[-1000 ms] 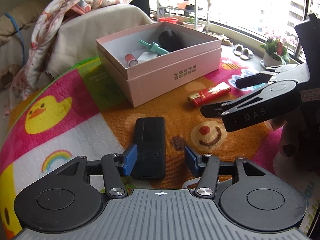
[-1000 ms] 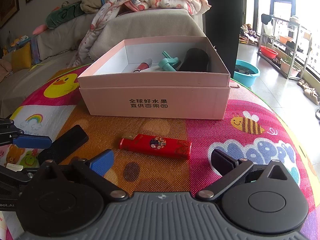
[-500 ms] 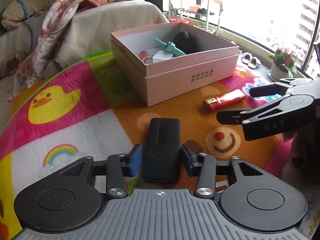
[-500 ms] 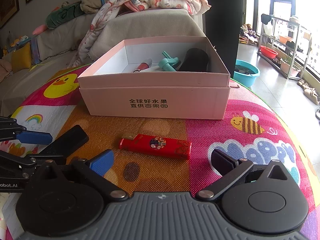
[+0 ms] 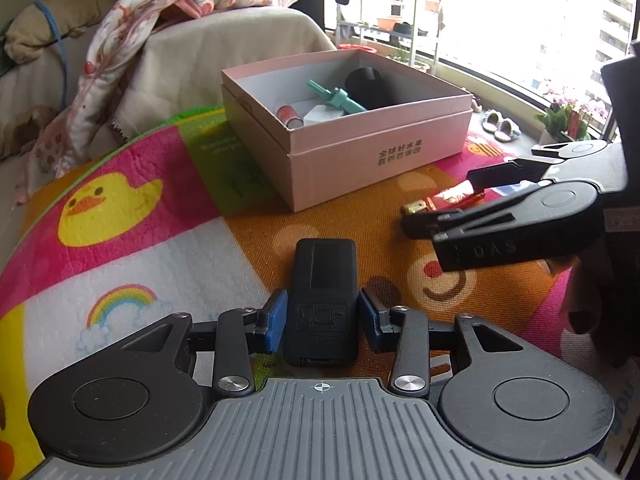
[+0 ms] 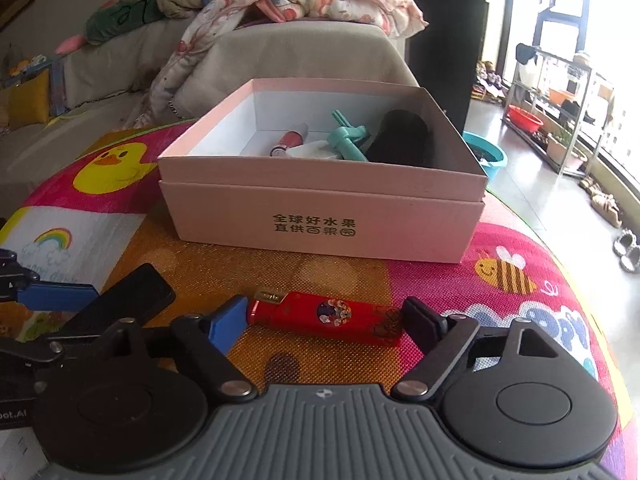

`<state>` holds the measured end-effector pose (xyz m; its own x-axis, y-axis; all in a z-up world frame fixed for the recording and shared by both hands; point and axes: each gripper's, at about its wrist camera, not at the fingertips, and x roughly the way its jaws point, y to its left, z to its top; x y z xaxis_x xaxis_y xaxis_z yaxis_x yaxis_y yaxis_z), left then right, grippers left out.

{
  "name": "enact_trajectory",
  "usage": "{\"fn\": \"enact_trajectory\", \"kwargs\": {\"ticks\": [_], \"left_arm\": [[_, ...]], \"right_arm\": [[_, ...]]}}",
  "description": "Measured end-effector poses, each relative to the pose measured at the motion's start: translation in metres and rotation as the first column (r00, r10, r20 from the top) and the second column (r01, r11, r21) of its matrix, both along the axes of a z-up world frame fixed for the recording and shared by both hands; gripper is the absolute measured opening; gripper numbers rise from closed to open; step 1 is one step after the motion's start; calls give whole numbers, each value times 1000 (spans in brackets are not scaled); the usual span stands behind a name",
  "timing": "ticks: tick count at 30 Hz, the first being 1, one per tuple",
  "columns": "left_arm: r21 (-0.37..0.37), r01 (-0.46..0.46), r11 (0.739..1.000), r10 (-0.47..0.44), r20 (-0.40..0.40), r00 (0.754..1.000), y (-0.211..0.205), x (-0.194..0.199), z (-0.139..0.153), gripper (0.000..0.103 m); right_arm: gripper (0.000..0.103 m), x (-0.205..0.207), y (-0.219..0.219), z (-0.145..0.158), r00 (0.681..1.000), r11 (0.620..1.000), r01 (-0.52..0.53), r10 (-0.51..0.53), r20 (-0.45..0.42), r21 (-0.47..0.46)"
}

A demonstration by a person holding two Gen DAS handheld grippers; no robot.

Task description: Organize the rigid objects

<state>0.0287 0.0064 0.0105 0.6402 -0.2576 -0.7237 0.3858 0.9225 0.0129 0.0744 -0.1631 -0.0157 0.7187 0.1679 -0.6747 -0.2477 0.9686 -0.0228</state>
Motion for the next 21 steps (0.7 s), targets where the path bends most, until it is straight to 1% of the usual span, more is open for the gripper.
{"fn": "enact_trajectory", "kwargs": {"ticks": [3, 5, 8, 10, 12, 14, 16, 17, 19, 21], "left_arm": [[-9, 7, 1000, -7, 9, 1000, 2, -5, 3, 43], [-14, 6, 1000, -6, 23, 1000, 3, -7, 8, 43], [-41, 0, 999, 3, 64, 998, 9, -7, 27, 43], [-63, -2, 998, 10, 119, 993, 12, -4, 52, 43], [-81, -1, 997, 17, 195, 981, 12, 2, 81, 43], [-99, 0, 995, 28, 278, 960, 9, 12, 110, 43], [-144, -2, 990, 52, 345, 937, 6, 29, 134, 43], [-169, 1, 986, 60, 354, 933, 4, 41, 140, 43], [-215, -2, 977, 76, 334, 939, -1, 70, 144, 43], [-217, -13, 976, 78, 293, 953, -11, 101, 137, 43]], "right_arm": [[84, -10, 1, 5, 997, 997, -77, 77, 4, -28], [84, -19, -6, 10, 994, 994, -107, 107, 11, -26], [84, -30, -20, 25, 991, 992, -125, 126, 43, -21], [84, -33, -29, 43, 988, 993, -115, 117, 103, -25], [84, -34, -40, 67, 979, 996, -92, 91, 183, 0], [84, -30, -48, 92, 965, 996, -78, 68, 254, 32], [84, -22, -50, 110, 950, 997, -66, 52, 307, 36], [84, -16, -48, 115, 943, 998, -57, 44, 329, 29], [84, -2, -43, 122, 936, 999, -50, 41, 349, 15], [84, 14, -37, 121, 944, 998, -59, 49, 327, 19]]}}
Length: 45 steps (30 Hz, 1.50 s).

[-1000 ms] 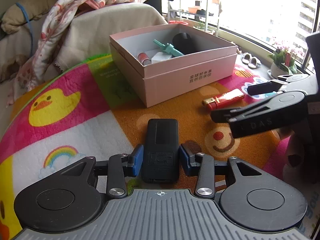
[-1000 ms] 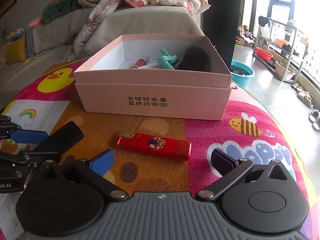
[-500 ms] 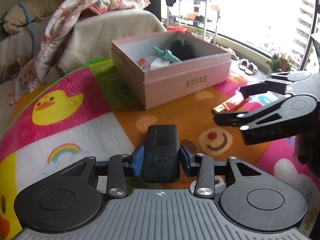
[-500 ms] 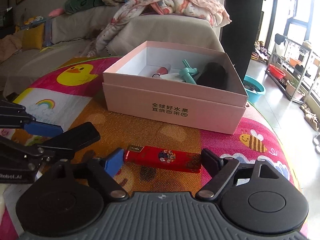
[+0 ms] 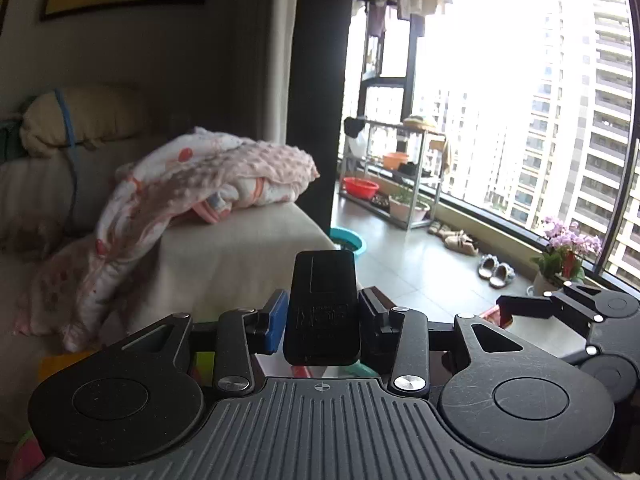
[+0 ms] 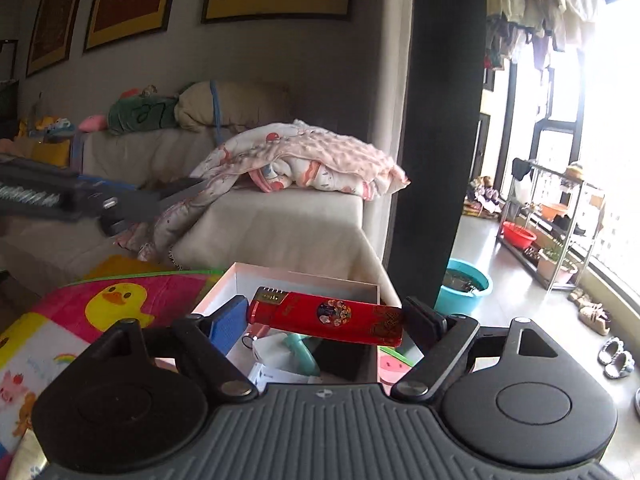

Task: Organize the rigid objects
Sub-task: 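Carry the lighter and black remote over the pink box and open both tools, then grasp the white cream tube with the left tool while the right tool approaches the white charger box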

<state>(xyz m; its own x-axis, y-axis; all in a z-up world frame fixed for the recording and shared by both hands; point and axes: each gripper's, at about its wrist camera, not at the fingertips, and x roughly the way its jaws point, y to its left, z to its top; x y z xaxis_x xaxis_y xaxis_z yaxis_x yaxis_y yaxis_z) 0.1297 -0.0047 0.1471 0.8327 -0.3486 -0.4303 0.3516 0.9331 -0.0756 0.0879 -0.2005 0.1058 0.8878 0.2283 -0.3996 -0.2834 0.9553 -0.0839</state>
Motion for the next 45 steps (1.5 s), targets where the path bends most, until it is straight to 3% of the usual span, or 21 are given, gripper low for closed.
{"fn": "enact_trajectory", "kwargs": {"ticks": [7, 17, 22, 26, 29, 34, 39, 42, 45], "left_arm": [[-33, -22, 999, 17, -146, 989, -8, 68, -46, 43], [-126, -47, 991, 31, -129, 991, 3, 89, -68, 43], [-135, -54, 989, 40, -101, 994, 23, 54, -63, 43], [-115, -73, 991, 62, -97, 993, 44, 0, -68, 43], [-124, -97, 988, 77, -151, 985, 65, -44, -81, 43], [-109, -178, 978, 145, -256, 956, 101, -115, -103, 43], [-66, -198, 978, 158, -382, 910, 121, -168, -113, 43], [-57, -201, 978, 159, -421, 893, 124, -187, -112, 43], [-102, -191, 976, 126, -450, 884, 124, -201, -112, 43]], "right_arm": [[84, 43, 25, -38, 991, 999, -29, 27, -130, -19], [85, 57, 39, -65, 969, 991, -124, 134, -209, 59], [87, 33, 33, -64, 977, 993, -114, 118, -177, 32], [91, -4, 24, -65, 982, 990, -138, 134, -134, -23], [91, -30, 17, -74, 982, 988, -143, 133, -131, -66], [91, -59, 5, -92, 966, 985, -158, 139, -217, -73], [91, -81, 7, -97, 909, 954, -301, 291, -299, 14], [91, -101, 24, -94, 846, 894, -446, 435, -307, 40], [92, -119, 50, -94, 778, 826, -563, 547, -308, 45]]}}
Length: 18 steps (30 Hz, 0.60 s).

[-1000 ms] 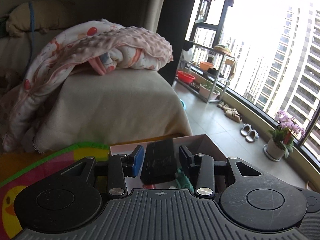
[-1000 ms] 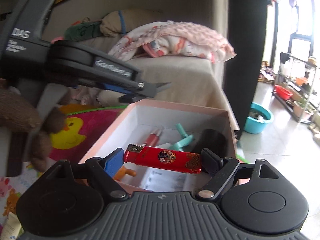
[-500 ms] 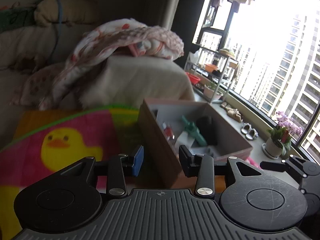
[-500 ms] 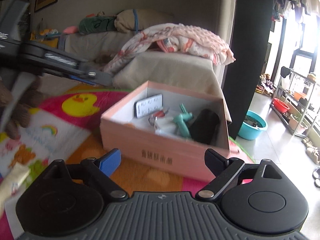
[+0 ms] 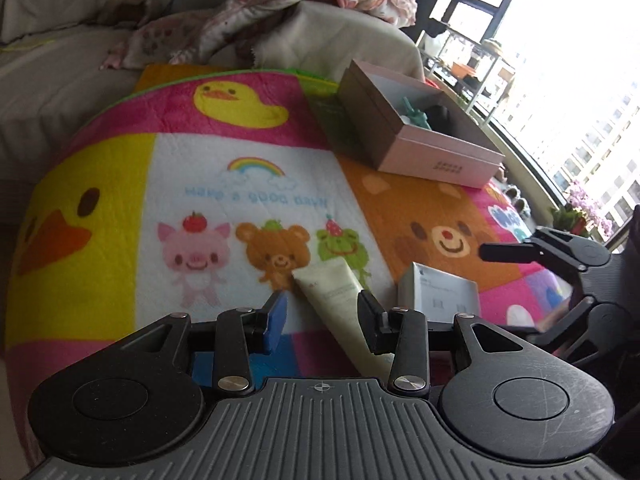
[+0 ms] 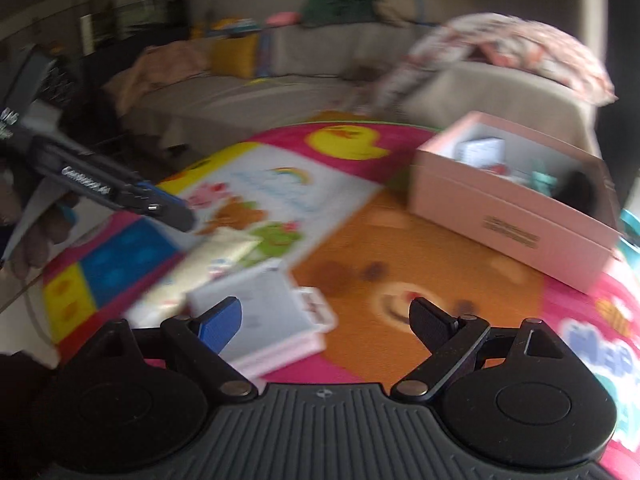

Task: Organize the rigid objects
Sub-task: 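Grasp the white cream tube with the left tool while the right tool approaches the white charger box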

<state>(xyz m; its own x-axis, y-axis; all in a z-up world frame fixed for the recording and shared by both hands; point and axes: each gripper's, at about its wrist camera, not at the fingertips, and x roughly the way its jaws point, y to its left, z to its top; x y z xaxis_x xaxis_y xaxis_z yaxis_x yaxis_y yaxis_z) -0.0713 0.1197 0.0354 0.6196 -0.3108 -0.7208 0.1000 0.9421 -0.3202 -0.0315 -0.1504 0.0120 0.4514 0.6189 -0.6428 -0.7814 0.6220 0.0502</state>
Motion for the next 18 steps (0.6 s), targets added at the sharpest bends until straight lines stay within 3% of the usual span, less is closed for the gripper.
{"fn": "enact_trajectory", "kwargs": {"ticks": [3, 6, 8, 11, 18], "left_arm": [[30, 29, 999, -28, -27, 999, -7, -3, -3, 43], [37, 43, 998, -41, -46, 998, -12, -5, -6, 43], [-5, 55, 998, -55, -52, 997, -14, -3, -9, 43], [-39, 73, 997, -75, -63, 995, -21, 2, -14, 43], [4, 130, 991, -130, -62, 990, -53, 18, -18, 43]], "right_arm": [[92, -14, 26, -7, 997, 996, -78, 78, 16, -44], [92, -20, 42, -16, 993, 990, -76, 86, 77, -120], [77, -19, 38, -16, 994, 990, -71, 81, 79, -119], [73, -10, 24, -14, 997, 993, -37, 45, 62, -113], [73, 12, -11, -16, 990, 985, 121, -111, 89, -124]]}}
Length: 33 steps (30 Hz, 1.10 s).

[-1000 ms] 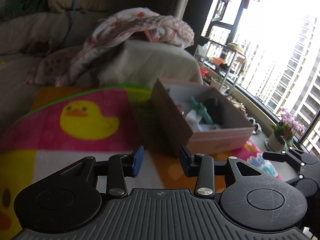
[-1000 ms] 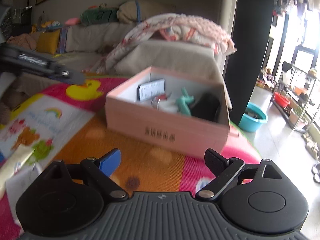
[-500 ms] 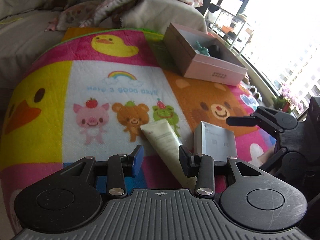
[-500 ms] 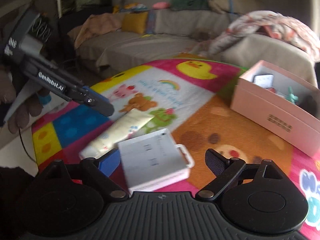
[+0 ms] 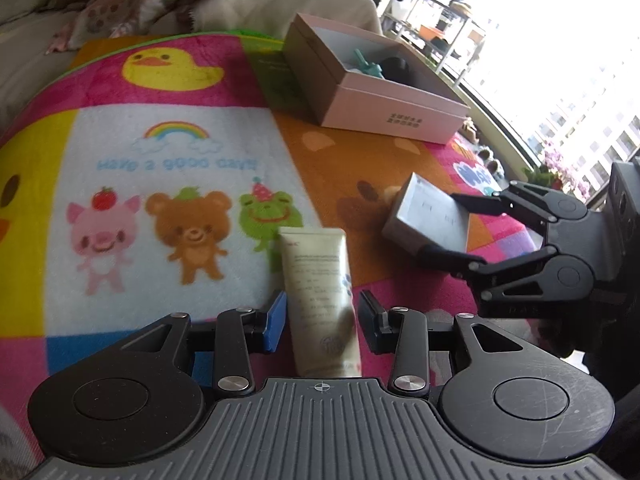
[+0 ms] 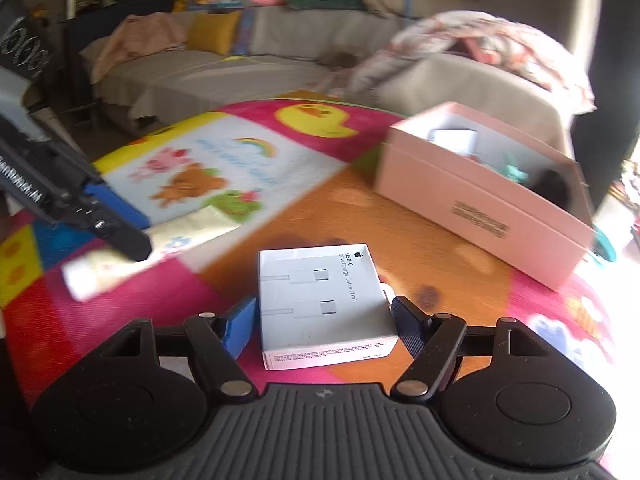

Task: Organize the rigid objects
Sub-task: 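Grasp the white cream tube with the left tool while the right tool approaches the white charger box, then hold the cream tube with the left tool while the right tool aligns on the white charger box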

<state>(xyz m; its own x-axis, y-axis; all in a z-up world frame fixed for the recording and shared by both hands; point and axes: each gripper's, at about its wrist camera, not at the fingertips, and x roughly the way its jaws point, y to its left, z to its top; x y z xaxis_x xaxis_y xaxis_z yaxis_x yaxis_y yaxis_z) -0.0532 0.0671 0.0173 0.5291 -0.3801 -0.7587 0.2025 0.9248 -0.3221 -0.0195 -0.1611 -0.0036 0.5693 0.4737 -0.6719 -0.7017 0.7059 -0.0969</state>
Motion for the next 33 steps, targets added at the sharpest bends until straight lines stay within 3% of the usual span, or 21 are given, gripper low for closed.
{"fn": "enact_trajectory", "kwargs": {"ticks": [3, 10, 16, 20, 23, 26, 33], "left_arm": [[44, 65, 997, -66, 9, 998, -17, -1, 1, 43], [170, 180, 969, -187, 26, 982, -32, -20, 8, 43], [257, 224, 940, -240, 32, 970, -42, -25, 5, 43], [311, 206, 928, -244, 87, 966, -46, -19, 3, 40], [300, 166, 939, -219, 151, 964, -44, -9, 7, 32], [234, 108, 966, -158, 208, 965, -40, 7, 11, 24], [151, 7, 988, -40, 216, 976, -32, 38, 1, 25]], "right_arm": [[75, 7, -8, -5, 998, 998, 58, -58, 7, -24], [99, 14, -20, -12, 991, 991, 135, -135, -4, 12], [103, 26, -26, -16, 983, 984, 170, -167, -77, 44], [103, 24, -24, -17, 983, 984, 173, -170, -72, 42], [103, 25, -24, -17, 982, 984, 174, -170, -78, 46], [103, 25, -24, -17, 982, 984, 175, -171, -78, 46], [103, 25, -24, -17, 982, 983, 176, -172, -79, 48]]}}
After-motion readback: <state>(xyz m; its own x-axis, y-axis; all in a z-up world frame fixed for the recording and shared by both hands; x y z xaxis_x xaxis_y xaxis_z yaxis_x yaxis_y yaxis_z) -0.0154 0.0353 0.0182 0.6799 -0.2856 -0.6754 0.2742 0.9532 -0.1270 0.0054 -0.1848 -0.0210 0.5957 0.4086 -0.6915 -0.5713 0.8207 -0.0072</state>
